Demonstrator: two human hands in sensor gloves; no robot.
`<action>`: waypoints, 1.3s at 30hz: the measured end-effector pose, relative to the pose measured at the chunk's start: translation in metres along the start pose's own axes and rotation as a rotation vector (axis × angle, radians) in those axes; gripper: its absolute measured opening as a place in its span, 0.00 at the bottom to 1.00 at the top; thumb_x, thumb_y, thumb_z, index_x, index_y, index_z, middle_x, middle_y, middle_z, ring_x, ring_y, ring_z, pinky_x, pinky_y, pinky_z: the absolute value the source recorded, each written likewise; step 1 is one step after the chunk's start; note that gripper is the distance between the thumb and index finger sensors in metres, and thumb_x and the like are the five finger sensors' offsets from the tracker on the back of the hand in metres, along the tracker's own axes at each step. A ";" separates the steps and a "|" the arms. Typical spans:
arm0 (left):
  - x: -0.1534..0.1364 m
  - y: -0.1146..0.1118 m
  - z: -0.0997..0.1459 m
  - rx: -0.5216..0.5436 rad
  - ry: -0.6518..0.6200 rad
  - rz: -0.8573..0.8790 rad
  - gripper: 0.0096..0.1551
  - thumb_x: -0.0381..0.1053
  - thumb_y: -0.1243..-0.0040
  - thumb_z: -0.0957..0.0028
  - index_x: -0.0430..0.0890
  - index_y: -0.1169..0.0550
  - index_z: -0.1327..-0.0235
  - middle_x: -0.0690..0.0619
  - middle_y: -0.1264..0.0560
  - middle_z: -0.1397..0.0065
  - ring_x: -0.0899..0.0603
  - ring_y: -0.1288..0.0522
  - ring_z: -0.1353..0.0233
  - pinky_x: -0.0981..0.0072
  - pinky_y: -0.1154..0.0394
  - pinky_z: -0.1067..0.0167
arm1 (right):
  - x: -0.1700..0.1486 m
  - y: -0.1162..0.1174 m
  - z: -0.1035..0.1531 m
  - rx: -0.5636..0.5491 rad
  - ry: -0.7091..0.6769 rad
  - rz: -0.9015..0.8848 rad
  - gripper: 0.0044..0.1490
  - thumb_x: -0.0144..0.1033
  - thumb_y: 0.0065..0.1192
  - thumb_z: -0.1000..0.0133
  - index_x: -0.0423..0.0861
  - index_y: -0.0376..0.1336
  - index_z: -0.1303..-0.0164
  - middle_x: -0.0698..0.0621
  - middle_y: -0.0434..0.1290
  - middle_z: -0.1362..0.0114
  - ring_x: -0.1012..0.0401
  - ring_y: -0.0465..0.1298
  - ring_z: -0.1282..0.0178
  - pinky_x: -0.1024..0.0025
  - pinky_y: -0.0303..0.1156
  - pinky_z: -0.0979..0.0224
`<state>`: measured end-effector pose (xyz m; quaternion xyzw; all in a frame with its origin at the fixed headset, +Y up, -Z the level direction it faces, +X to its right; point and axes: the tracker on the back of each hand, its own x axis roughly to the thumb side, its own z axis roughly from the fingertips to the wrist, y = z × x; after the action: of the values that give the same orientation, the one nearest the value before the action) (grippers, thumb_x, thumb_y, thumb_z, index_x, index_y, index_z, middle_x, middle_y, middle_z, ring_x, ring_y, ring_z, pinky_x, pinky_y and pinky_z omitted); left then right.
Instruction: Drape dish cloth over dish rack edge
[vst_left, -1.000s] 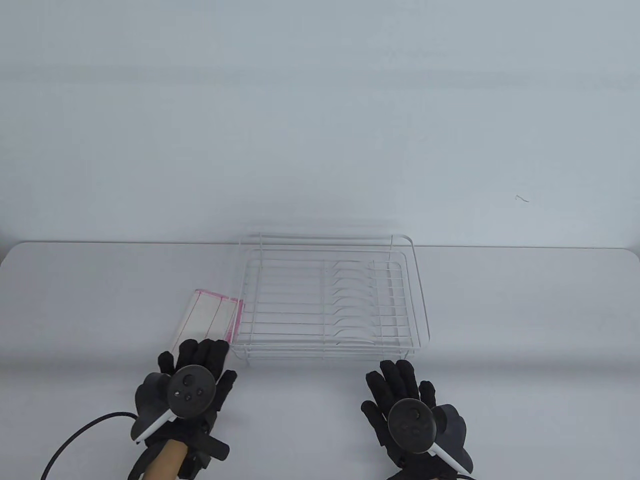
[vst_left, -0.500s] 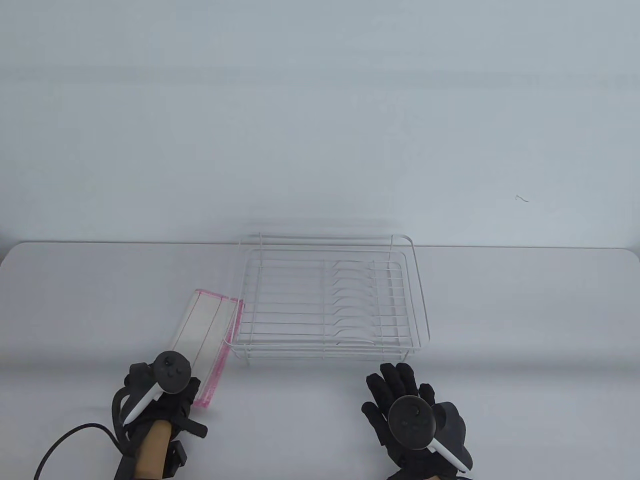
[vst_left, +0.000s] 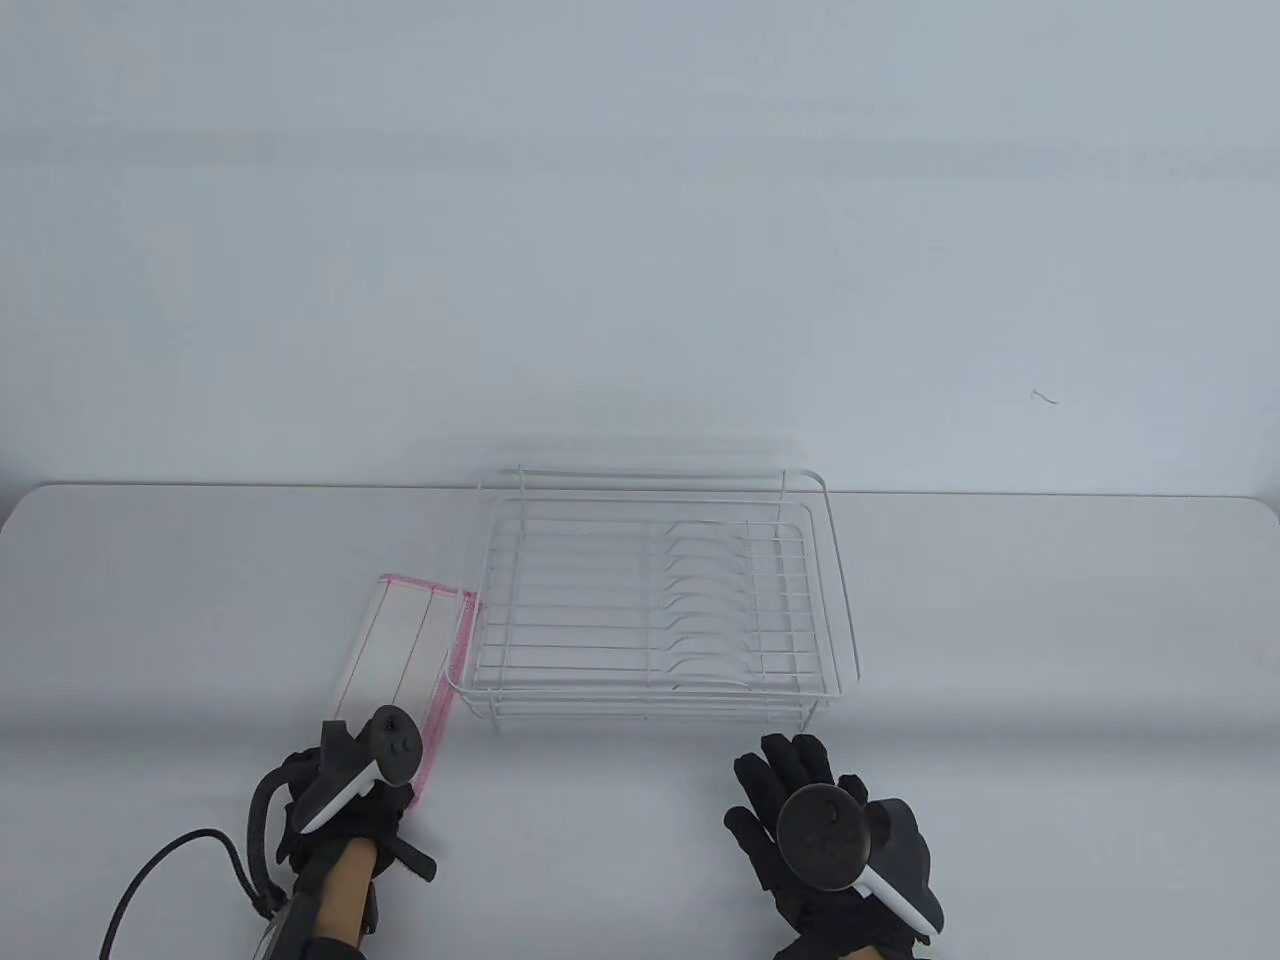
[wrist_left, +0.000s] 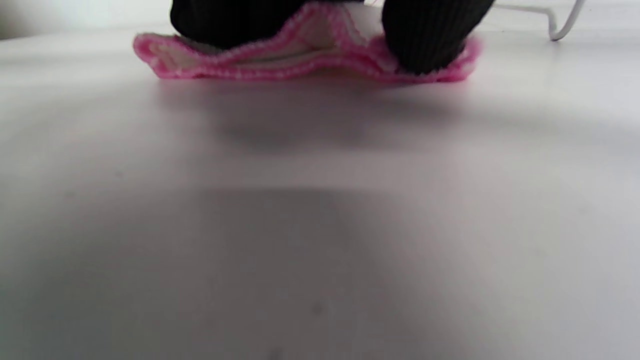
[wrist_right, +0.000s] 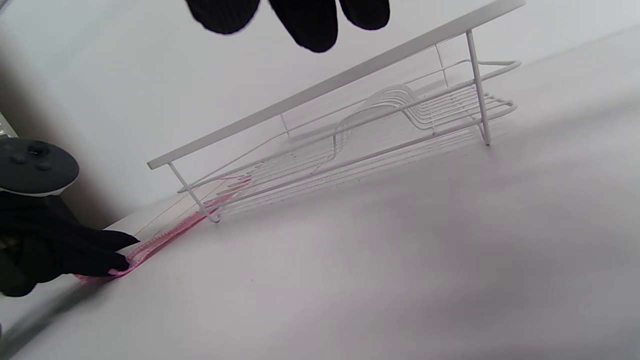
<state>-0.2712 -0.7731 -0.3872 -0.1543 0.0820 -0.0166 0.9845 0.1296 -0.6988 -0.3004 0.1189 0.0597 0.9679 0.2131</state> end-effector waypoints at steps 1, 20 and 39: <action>0.001 0.000 0.000 0.015 0.007 -0.011 0.34 0.52 0.45 0.40 0.36 0.33 0.26 0.31 0.35 0.23 0.25 0.38 0.23 0.34 0.49 0.30 | 0.000 0.000 0.000 0.002 0.001 -0.001 0.37 0.47 0.41 0.30 0.43 0.47 0.14 0.40 0.41 0.09 0.42 0.38 0.10 0.30 0.35 0.21; -0.058 0.067 0.044 0.505 0.049 0.294 0.25 0.44 0.50 0.39 0.34 0.25 0.34 0.34 0.17 0.39 0.29 0.18 0.38 0.35 0.31 0.38 | -0.004 -0.005 0.002 -0.043 0.004 -0.068 0.36 0.47 0.41 0.30 0.43 0.47 0.14 0.40 0.44 0.10 0.41 0.42 0.10 0.30 0.37 0.21; -0.001 0.180 0.172 1.070 -0.403 0.458 0.23 0.45 0.50 0.38 0.37 0.23 0.36 0.40 0.15 0.45 0.35 0.16 0.44 0.35 0.29 0.39 | -0.006 -0.054 0.039 -0.519 -0.044 -0.166 0.36 0.47 0.44 0.32 0.42 0.48 0.18 0.41 0.53 0.14 0.44 0.57 0.15 0.36 0.49 0.20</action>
<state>-0.2426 -0.5499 -0.2801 0.3824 -0.0941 0.1859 0.9002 0.1659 -0.6503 -0.2731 0.0758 -0.1857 0.9272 0.3163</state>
